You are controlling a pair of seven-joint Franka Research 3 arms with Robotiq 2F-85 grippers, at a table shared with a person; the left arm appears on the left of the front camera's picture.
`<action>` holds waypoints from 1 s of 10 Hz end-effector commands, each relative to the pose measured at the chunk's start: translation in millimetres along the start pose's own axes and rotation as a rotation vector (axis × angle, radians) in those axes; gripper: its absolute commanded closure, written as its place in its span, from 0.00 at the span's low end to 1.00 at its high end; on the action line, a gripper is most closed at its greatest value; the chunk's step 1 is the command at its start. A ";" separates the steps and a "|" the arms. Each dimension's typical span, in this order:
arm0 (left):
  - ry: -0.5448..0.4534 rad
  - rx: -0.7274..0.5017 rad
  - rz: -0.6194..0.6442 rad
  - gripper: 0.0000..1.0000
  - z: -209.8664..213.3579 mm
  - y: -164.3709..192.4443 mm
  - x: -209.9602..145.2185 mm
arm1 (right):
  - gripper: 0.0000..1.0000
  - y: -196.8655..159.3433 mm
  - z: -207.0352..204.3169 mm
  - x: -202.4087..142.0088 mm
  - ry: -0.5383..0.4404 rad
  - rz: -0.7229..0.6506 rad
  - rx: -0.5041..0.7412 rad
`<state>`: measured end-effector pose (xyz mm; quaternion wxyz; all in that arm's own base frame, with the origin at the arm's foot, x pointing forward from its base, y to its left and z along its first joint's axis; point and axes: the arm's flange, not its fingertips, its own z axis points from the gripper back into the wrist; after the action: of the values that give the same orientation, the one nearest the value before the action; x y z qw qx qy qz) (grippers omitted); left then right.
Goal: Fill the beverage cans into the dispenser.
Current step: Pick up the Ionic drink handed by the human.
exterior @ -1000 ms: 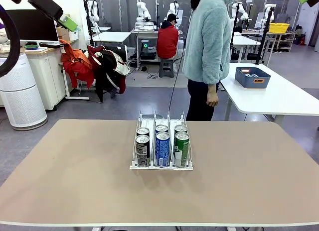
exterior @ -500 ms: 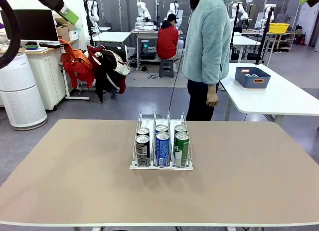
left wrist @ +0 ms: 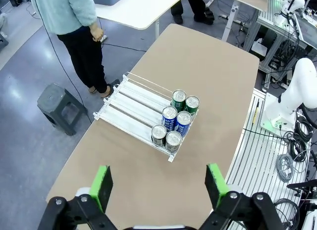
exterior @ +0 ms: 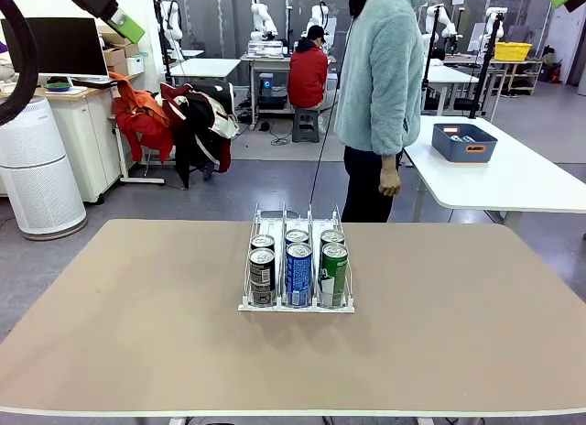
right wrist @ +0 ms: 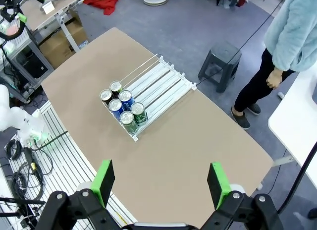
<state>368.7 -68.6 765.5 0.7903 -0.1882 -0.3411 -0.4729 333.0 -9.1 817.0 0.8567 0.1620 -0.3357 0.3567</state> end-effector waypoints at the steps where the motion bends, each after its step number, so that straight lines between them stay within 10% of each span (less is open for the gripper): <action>1: -0.002 0.003 0.001 0.00 0.0 -0.1 -0.7 | 0.00 -7.5 -3.3 -12.1 -0.032 0.078 0.036; 10: -0.017 -0.007 -0.006 0.00 3.7 -2.1 5.6 | 0.00 -4.3 3.1 -9.1 -0.014 0.136 -0.004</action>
<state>367.0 -71.0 773.8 0.7845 -0.1965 -0.3468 -0.4751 330.8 -17.6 813.8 0.8274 0.1366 -0.3555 0.4126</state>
